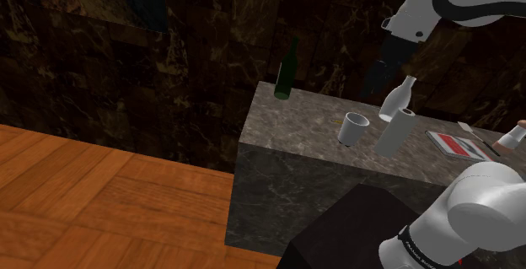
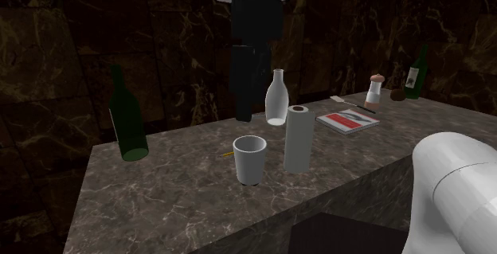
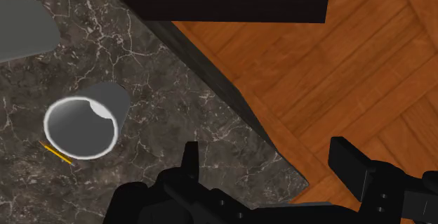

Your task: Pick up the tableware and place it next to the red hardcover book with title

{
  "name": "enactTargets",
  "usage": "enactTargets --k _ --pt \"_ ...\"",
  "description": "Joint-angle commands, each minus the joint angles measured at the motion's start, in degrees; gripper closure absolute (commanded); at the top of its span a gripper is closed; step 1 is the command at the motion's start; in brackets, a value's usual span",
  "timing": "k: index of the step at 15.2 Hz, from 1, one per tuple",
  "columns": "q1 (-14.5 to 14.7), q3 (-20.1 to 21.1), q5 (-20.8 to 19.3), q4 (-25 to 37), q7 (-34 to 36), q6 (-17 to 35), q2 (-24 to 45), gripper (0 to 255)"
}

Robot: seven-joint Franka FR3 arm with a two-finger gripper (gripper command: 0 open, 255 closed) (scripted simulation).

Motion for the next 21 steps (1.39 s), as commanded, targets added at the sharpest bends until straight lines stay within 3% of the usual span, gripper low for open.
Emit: enactTargets --k 1,13,21 --pt "0.00 0.00 0.00 0.00 0.00 0.00 0.00 0" --pt "-4.32 -13.17 -5.74 -3.45 -14.18 13.87 11.70 0" --pt "-5.33 -22.12 -4.99 -0.02 -24.78 22.92 25.27 0"
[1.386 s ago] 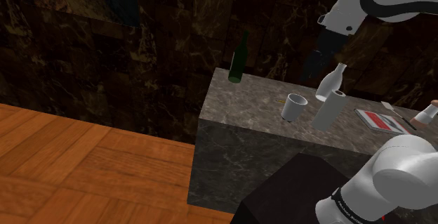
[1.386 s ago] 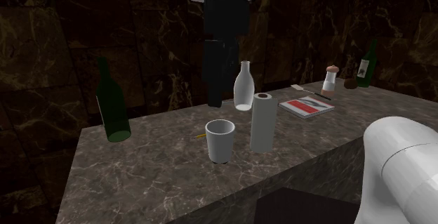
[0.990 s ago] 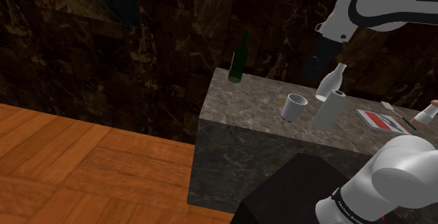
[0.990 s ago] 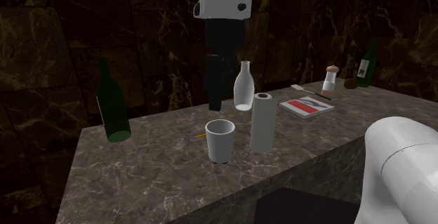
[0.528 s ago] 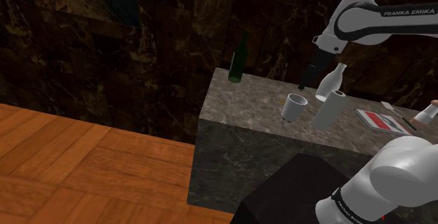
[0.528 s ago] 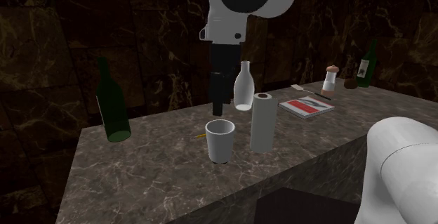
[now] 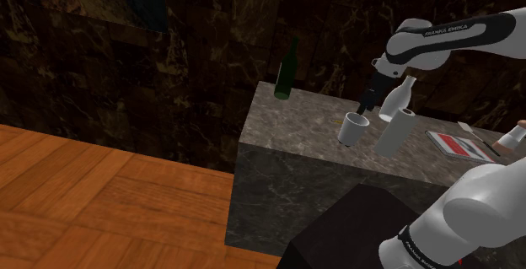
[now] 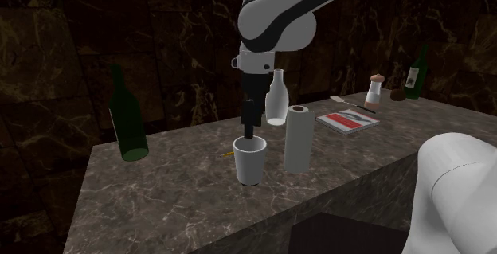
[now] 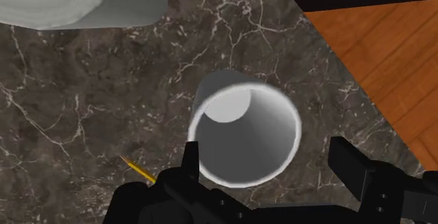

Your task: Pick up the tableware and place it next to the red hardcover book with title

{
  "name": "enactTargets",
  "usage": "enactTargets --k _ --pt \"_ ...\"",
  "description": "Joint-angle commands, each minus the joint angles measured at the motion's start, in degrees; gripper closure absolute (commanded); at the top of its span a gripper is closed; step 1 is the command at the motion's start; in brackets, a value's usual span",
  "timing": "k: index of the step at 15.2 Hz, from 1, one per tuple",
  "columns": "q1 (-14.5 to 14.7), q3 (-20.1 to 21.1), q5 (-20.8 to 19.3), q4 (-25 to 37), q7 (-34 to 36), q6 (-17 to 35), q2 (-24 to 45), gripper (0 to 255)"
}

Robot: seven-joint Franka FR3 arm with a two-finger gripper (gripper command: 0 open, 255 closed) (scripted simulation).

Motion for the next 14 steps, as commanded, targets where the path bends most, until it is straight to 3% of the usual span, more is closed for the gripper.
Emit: enactTargets --k 1,4,11,14 --pt "-0.18 -2.25 0.83 1.52 -3.12 1.81 3.70 0" --pt "-0.28 -4.63 2.72 3.57 -6.91 3.99 8.64 0" --pt "0.16 -5.11 4.50 0.22 -8.28 10.14 11.82 0" --pt "0.16 -5.11 4.50 0.22 -8.28 10.14 11.82 0"
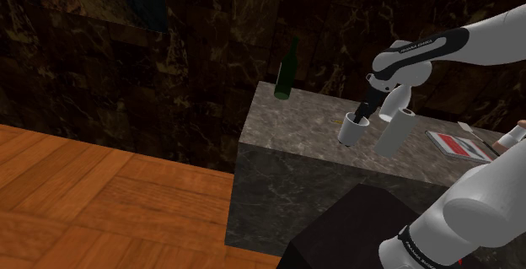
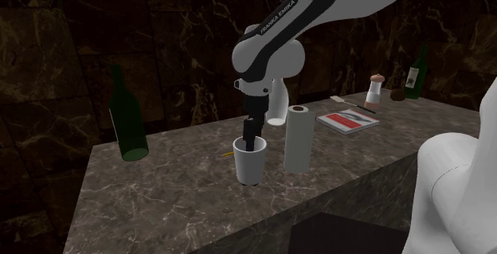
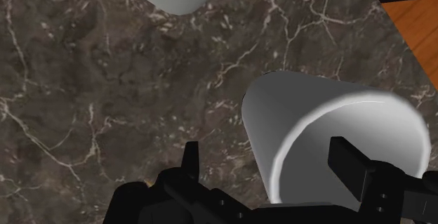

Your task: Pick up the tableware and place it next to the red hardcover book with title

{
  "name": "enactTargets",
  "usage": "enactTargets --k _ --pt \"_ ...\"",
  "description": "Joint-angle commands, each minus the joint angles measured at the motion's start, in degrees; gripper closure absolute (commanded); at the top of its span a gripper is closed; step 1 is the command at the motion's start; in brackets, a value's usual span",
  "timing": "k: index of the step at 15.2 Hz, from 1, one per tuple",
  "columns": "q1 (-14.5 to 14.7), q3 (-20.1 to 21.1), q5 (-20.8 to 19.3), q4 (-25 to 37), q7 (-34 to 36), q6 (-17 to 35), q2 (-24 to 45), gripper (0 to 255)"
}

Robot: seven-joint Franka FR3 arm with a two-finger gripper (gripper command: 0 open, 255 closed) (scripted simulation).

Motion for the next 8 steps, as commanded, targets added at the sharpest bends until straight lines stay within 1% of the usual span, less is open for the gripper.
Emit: enactTargets --k 1,5,6,8 --pt "0.03 0.03 0.04 -0.11 0.03 0.18 0.04 0" --pt "0.03 0.03 0.04 -0.10 0.03 0.16 0.05 0" --pt "0.03 0.03 0.04 -0.10 0.03 0.16 0.05 255" --pt "0.03 0.03 0.04 -0.10 0.03 0.16 0.05 255"
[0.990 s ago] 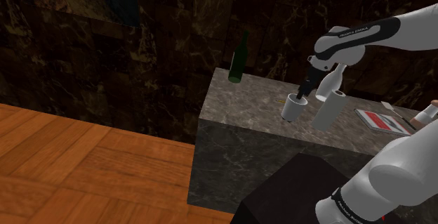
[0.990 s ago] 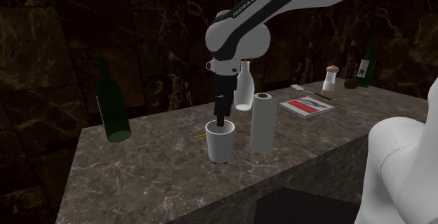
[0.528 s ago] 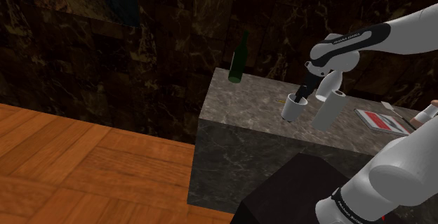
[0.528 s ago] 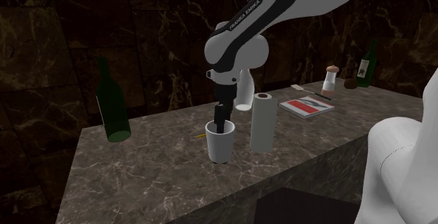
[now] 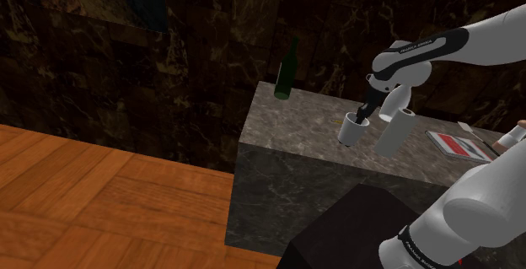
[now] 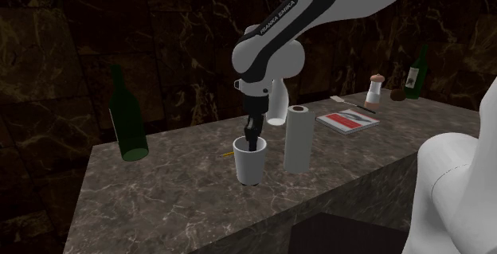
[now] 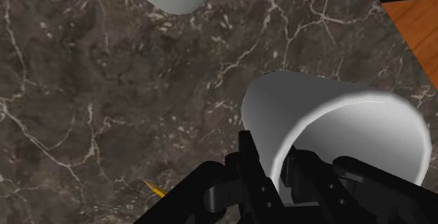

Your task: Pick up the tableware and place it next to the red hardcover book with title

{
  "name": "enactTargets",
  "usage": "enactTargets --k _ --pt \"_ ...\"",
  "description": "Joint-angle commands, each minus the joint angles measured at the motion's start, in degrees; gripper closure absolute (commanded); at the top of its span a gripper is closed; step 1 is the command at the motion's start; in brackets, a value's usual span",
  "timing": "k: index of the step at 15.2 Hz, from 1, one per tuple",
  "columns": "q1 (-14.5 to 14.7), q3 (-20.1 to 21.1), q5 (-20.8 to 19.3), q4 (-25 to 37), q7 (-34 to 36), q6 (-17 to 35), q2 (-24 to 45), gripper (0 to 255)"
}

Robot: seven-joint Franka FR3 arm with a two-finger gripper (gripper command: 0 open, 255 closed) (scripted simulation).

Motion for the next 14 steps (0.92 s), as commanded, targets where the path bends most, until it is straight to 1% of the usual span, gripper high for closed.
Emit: enactTargets --k 1,7,14 --pt "0.00 0.00 0.00 0.00 0.00 0.00 0.00 255" --pt "0.00 0.00 0.00 -0.01 0.00 0.01 0.00 255" --pt "-0.30 0.72 -1.80 2.72 1.78 -5.64 -3.33 255"
